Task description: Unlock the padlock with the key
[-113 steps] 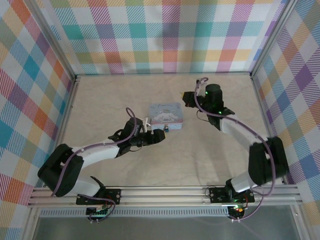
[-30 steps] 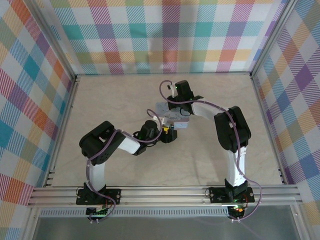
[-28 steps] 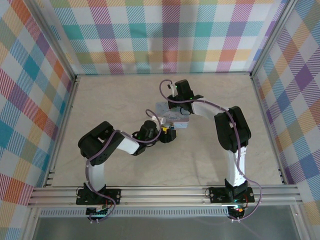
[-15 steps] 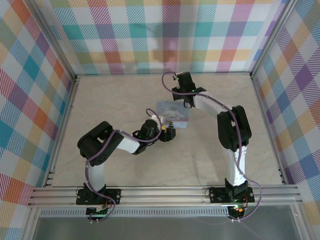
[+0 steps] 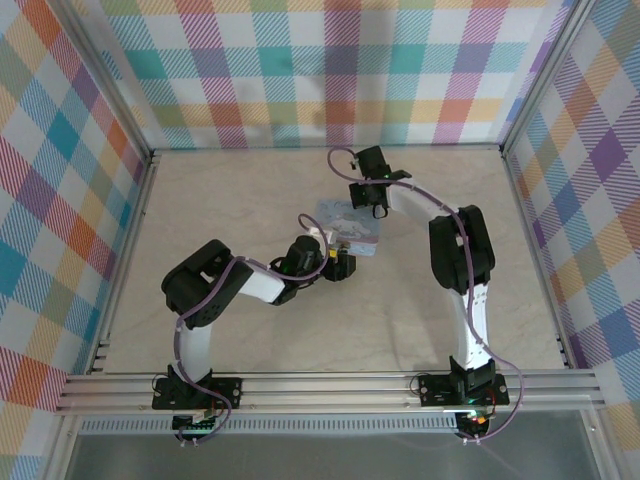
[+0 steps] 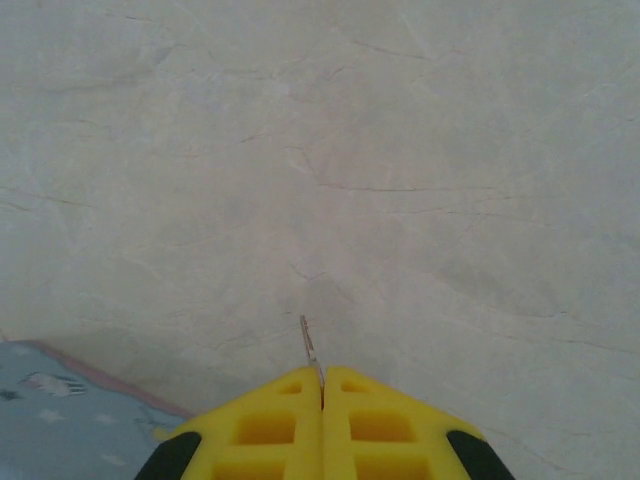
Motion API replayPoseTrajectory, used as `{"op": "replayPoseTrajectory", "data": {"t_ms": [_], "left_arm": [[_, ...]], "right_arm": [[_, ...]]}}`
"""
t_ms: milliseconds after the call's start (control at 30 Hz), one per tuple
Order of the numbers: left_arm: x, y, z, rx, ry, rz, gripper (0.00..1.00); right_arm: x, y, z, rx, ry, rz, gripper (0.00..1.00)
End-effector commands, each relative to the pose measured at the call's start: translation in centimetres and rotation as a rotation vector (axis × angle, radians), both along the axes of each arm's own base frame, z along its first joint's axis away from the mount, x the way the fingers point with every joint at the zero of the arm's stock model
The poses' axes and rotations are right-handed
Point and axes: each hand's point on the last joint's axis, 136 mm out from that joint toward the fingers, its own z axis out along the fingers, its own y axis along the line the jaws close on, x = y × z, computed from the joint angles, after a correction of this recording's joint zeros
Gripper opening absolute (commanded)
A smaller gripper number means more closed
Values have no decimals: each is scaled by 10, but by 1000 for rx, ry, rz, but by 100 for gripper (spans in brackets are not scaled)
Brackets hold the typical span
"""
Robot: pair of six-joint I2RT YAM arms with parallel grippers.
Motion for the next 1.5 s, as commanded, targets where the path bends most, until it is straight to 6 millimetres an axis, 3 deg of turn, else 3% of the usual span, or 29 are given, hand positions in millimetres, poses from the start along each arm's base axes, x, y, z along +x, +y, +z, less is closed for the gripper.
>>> {"op": "replayPoseTrajectory", "data": {"t_ms": [0,200,333,433,867,967,1267,1467], "left_arm": [[-7,-19,-1,-8,-5,-70,72],[-15,-36,0,-50,10,-171,72],[-24,-51,6,-99,32,-260,66],[-26,-54,11,-123,32,-280,61],[-19,-59,15,-205,61,-256,59],[-11,-49,10,-180,68,-178,65],[2,-4,-9,-153,118,73,66],[0,6,0,-244,138,89,66]], "right_arm": [[-38,11,-29,17,175,25,0],[-48,18,-35,58,206,27,0],[-51,18,-38,61,211,18,0],[-53,17,-41,61,215,17,0],[-58,15,-32,81,188,6,0],[-58,15,-29,86,179,7,0],[-62,16,-24,116,163,7,0],[-61,16,-17,123,144,4,0]]}}
